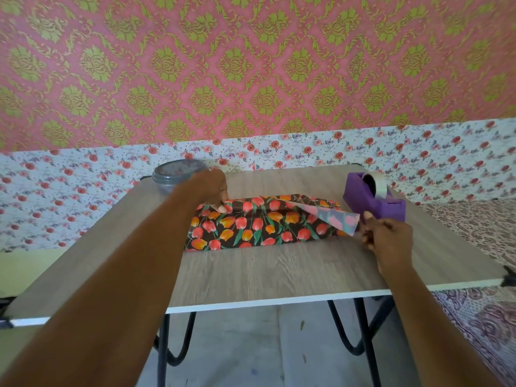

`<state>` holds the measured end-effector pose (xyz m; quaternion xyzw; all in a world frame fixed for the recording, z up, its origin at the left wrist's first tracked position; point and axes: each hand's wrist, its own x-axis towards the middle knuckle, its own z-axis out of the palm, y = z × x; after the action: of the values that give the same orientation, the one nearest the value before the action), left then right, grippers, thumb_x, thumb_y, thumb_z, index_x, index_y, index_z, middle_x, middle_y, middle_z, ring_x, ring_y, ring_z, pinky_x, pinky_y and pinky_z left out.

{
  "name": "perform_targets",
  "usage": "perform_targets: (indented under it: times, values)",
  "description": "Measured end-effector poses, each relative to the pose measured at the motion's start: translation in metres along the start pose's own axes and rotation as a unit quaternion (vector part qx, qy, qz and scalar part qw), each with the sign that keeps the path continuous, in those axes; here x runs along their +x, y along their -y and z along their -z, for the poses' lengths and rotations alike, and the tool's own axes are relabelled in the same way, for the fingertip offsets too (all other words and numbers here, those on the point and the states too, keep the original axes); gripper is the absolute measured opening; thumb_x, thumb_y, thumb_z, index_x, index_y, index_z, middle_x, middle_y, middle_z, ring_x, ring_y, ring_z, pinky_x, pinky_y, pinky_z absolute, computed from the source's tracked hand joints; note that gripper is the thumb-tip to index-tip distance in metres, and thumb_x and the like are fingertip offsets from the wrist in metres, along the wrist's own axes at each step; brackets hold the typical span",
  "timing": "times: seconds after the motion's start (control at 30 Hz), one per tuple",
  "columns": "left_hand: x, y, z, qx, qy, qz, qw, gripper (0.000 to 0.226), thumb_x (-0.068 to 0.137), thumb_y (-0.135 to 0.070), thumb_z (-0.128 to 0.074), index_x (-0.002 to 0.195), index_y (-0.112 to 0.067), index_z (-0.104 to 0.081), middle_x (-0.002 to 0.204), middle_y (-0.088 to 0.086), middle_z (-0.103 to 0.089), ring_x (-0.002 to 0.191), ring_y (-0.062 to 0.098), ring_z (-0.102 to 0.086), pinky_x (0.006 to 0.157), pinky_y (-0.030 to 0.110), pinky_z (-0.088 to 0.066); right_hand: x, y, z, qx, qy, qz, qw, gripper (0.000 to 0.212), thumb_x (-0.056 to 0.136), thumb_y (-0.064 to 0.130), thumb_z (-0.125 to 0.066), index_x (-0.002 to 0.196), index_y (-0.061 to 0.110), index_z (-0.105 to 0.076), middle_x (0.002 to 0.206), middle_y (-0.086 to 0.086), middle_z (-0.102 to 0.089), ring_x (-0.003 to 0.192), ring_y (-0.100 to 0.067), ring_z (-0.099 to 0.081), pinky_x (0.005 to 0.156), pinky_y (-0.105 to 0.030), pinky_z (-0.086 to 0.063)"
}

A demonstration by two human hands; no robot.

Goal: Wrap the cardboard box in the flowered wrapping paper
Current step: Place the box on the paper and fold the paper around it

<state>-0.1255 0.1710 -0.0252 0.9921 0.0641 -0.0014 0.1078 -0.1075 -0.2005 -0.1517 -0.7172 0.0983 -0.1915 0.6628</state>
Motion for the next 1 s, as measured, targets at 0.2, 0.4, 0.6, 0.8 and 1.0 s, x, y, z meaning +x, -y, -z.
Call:
perform_targets:
  times: [0.2, 0.4, 0.6, 0.8, 1.0]
  values:
    - [0.004, 0.000, -0.004, 0.006, -0.014, 0.004, 1.000, 0.057, 0.068, -0.012, -0.093, 0.114, -0.008, -0.060, 0.114, 0.012, -0.069, 0.106, 0.032, -0.063, 0.096, 0.044, -0.051, -0.032, 0.006, -0.005, -0.050, -0.109, 0.035, 0.992, 0.025, 0.069, 0.018, -0.059, 0.061, -0.005, -0.056, 0.054, -0.020, -0.053, 0.051, -0.027, -0.047, 0.059, -0.037, -0.045]
    - [0.007, 0.001, -0.002, 0.013, -0.002, 0.003, 1.000, 0.049, 0.068, -0.017, -0.093, 0.106, -0.006, -0.064, 0.113, 0.012, -0.071, 0.107, 0.032, -0.064, 0.093, 0.040, -0.048, -0.063, 0.020, -0.023, -0.014, 0.264, 0.248, 0.932, 0.028, 0.086, -0.011, -0.069, 0.081, 0.015, -0.075, 0.102, 0.001, -0.079, 0.101, -0.015, -0.073, 0.083, -0.026, -0.059]
    - [0.008, 0.003, -0.004, 0.014, -0.004, 0.001, 1.000, 0.049, 0.068, -0.016, -0.094, 0.107, -0.006, -0.066, 0.111, 0.012, -0.071, 0.106, 0.033, -0.065, 0.093, 0.040, -0.050, -0.023, 0.045, -0.052, -0.123, 0.170, 0.226, 0.951, 0.025, 0.093, 0.005, -0.068, 0.113, 0.018, -0.076, 0.150, -0.004, -0.054, 0.133, -0.014, -0.055, 0.114, -0.039, -0.044]
    - [0.013, 0.006, -0.001, 0.021, 0.007, -0.012, 1.000, 0.053, 0.069, -0.018, -0.093, 0.112, 0.000, -0.067, 0.113, 0.013, -0.071, 0.108, 0.033, -0.065, 0.099, 0.045, -0.051, -0.042, 0.070, -0.085, -0.339, 0.122, 0.444, 0.820, 0.017, 0.090, 0.025, -0.064, 0.097, 0.016, -0.075, 0.118, -0.001, -0.065, 0.111, -0.022, -0.060, 0.096, -0.043, -0.032]
    - [0.012, 0.007, -0.001, 0.073, 0.001, -0.022, 0.997, 0.053, 0.070, -0.025, -0.093, 0.113, -0.004, -0.070, 0.111, 0.010, -0.073, 0.103, 0.029, -0.067, 0.095, 0.043, -0.054, -0.059, 0.098, -0.162, -0.426, 0.243, 0.465, 0.737, 0.020, 0.095, 0.019, -0.052, 0.099, 0.011, -0.070, 0.106, -0.002, -0.062, 0.108, -0.023, -0.058, 0.097, -0.048, -0.036]
